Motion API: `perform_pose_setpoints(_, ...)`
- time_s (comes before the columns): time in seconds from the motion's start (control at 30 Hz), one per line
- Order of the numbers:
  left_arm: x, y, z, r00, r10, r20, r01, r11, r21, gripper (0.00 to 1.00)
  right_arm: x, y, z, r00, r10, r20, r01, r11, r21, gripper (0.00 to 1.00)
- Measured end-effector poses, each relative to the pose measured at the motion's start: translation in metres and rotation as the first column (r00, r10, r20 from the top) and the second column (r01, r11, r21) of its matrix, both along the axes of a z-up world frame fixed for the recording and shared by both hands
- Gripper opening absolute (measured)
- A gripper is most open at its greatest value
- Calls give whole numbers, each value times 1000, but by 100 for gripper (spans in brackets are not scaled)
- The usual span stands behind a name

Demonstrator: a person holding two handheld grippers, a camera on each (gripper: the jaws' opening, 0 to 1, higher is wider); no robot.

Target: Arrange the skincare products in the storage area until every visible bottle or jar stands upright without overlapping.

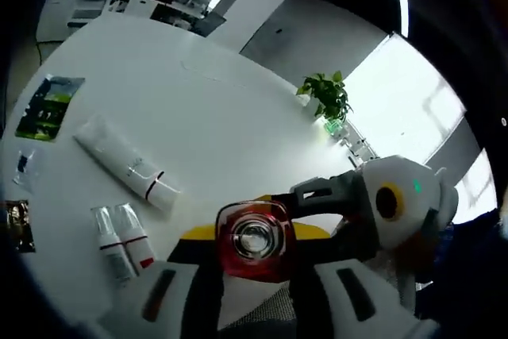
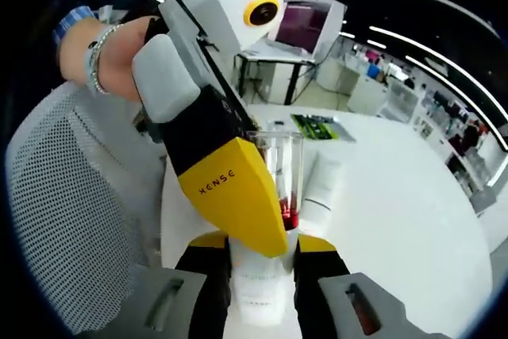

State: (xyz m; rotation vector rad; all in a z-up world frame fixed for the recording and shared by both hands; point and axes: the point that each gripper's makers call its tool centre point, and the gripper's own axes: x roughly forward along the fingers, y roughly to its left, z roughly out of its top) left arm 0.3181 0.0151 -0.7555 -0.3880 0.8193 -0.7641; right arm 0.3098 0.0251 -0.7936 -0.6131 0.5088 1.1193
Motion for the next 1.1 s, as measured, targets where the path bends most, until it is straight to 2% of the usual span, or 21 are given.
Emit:
perform_pose_setpoints(0.1, 2, 1, 3, 999, -9, 47, 8, 1000, 28, 26, 4, 1, 3, 999, -6, 33, 6, 1000, 10, 25)
perform_pose_setpoints(0.2, 3, -1, 9, 995, -11, 96, 7, 999, 45, 27, 5, 2, 6, 999, -12, 37, 11, 1000, 27, 25)
perform_pose_setpoints(0.37, 7, -2, 21, 978, -22, 209, 5, 997, 81, 27, 11, 3, 16, 997, -41, 59, 35, 996, 87, 25)
perform_pose_setpoints(0.43, 8, -3, 21, 970, -40, 239, 13, 994, 112, 26, 12, 4, 16, 998, -51, 45, 46, 993, 108, 25)
perform_pose_setpoints(0.53, 7, -4, 20, 959, -64, 277, 19, 986, 166, 26, 10, 7, 15, 998, -59, -6, 59, 988, 146, 25)
perform_pose_setpoints(0.7, 5, -7, 14, 949, -108, 295, 39, 973, 229, 26, 8, 8, 8, 998, -57, -23, 59, 990, 130, 25)
perform_pose_setpoints(0.73, 6, -7, 16, 944, -100, 315, 28, 974, 224, 26, 8, 7, 8, 998, -58, -27, 61, 988, 138, 25)
perform_pose_setpoints(0.77, 4, -8, 16, 946, -106, 306, 37, 974, 225, 26, 8, 7, 8, 998, -57, -32, 61, 989, 138, 25)
perform_pose_setpoints(0.8, 5, -8, 16, 939, -110, 325, 32, 971, 235, 26, 9, 7, 8, 998, -59, -36, 64, 989, 134, 25)
perform_pose_setpoints(0.87, 6, -9, 16, 939, -108, 327, 31, 972, 233, 26, 9, 6, 7, 998, -56, -36, 60, 990, 126, 25)
perform_pose_setpoints(1.1, 6, -12, 18, 916, -146, 374, 46, 964, 264, 26, 9, 2, 6, 998, -39, -47, 44, 992, 122, 25)
